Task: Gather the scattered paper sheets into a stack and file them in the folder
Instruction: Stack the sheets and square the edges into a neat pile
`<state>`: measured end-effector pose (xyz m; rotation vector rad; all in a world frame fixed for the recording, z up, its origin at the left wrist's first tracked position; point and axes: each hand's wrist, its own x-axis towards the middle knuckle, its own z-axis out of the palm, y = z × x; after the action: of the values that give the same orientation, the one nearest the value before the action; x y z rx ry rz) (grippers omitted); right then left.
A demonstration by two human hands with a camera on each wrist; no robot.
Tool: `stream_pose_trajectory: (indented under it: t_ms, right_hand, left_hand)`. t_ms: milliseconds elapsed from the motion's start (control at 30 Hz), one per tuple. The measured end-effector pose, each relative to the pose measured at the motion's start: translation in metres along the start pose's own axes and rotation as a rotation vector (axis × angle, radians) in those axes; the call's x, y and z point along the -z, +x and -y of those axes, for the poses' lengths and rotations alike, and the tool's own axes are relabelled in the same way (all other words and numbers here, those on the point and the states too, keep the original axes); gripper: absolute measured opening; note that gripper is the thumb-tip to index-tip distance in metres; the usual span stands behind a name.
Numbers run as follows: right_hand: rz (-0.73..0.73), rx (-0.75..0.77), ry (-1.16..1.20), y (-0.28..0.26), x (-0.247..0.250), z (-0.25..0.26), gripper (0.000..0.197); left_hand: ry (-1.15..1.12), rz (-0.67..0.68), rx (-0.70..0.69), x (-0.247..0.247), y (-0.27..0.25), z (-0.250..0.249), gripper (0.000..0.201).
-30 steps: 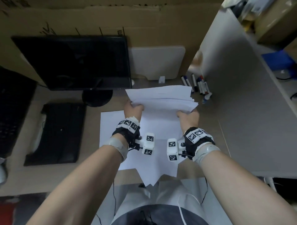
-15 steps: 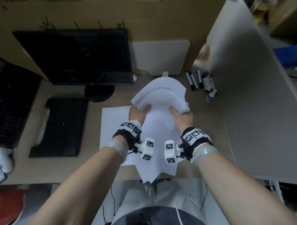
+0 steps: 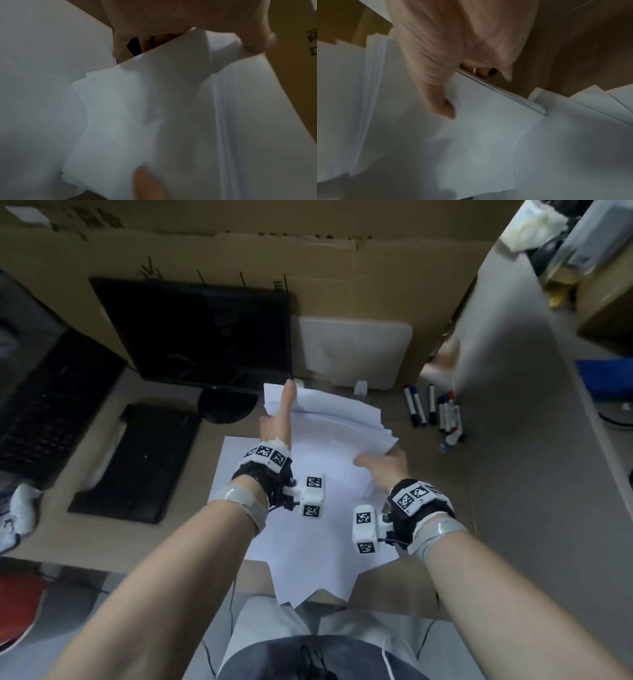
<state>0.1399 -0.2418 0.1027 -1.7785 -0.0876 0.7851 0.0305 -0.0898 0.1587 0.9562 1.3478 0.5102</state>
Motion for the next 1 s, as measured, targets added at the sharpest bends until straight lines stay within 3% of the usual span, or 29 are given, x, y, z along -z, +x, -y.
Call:
stream_pose_trajectory:
  t_ms: [267, 533, 733, 833, 1000]
  right_hand:
    - [0.007, 0.017, 0.001, 0.011, 0.006, 0.003, 0.024]
    - [0.021, -0.015, 0.050, 0.015, 0.006, 0.013, 0.030]
    - [0.008, -0.028, 0.046, 0.015, 0.005, 0.010, 0.037]
    - [0.016, -0.045, 0.032, 0.012, 0.006, 0.012, 0.037]
    - [0.037, -0.099, -0.036, 0.012, 0.001, 0.013, 0.031]
  left_hand:
    - [-0.069, 0.021, -0.078, -0.012, 0.001, -0.007, 0.128]
    - [0.205, 0.007, -0.109, -0.018, 0.005, -0.017, 0.122]
    - [0.283, -0.009, -0.129, -0.025, 0.012, -0.018, 0.113]
    - [0.249, 0.024, -0.146, -0.024, 0.008, -0.018, 0.124]
    - [0.359, 0.089, 0.005, -0.015, 0.002, -0.016, 0.139]
